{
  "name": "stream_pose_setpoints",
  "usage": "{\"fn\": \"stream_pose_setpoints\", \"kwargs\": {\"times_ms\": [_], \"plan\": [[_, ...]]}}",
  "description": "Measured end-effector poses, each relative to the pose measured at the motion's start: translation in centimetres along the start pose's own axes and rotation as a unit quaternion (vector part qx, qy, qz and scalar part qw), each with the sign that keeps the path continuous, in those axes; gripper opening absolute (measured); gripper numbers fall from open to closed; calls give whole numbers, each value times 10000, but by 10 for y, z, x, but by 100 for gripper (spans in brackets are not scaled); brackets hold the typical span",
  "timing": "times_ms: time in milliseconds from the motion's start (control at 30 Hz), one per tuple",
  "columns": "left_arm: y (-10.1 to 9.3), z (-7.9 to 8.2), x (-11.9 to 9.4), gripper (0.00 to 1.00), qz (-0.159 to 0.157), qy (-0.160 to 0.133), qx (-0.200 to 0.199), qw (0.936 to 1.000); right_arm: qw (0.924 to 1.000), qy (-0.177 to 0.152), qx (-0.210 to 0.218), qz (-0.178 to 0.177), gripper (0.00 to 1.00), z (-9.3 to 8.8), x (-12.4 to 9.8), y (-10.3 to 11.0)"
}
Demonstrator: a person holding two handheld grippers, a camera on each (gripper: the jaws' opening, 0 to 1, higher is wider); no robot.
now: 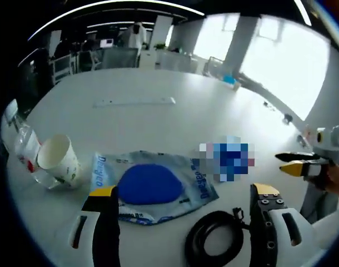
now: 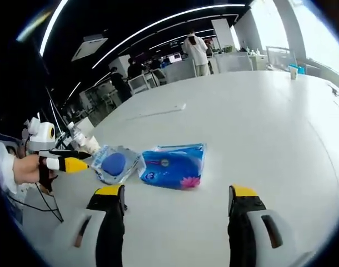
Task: Arrange the tabletop items into an orderly group along one side of the table until the central work area is clear of visible clutter.
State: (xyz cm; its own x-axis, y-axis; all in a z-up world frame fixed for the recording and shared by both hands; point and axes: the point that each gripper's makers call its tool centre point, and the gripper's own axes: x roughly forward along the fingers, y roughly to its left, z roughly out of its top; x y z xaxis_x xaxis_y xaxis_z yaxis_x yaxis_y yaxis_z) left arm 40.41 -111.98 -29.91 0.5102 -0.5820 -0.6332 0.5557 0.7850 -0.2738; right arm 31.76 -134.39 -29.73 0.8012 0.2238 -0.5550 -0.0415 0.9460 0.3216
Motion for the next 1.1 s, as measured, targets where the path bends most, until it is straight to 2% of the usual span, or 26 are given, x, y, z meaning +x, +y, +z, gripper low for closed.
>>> {"fn": "stream_pose_setpoints", "kwargs": {"times_ms": [300, 600, 767, 1100], "plan": [[17, -1, -13, 94, 23, -34, 12, 10000, 9999, 24, 1, -109, 74, -2, -1, 5], [27, -9, -22, 93, 81, -50, -90, 9999, 9999, 95, -107, 72, 73, -3, 9, 25], [39, -15, -26, 92, 164, -8, -181, 9997, 9997, 137, -146, 120, 73, -2, 15, 32], [54, -11, -27, 91, 205, -63, -290, 9993, 9993, 255, -243, 151, 70, -1, 24, 37]]}}
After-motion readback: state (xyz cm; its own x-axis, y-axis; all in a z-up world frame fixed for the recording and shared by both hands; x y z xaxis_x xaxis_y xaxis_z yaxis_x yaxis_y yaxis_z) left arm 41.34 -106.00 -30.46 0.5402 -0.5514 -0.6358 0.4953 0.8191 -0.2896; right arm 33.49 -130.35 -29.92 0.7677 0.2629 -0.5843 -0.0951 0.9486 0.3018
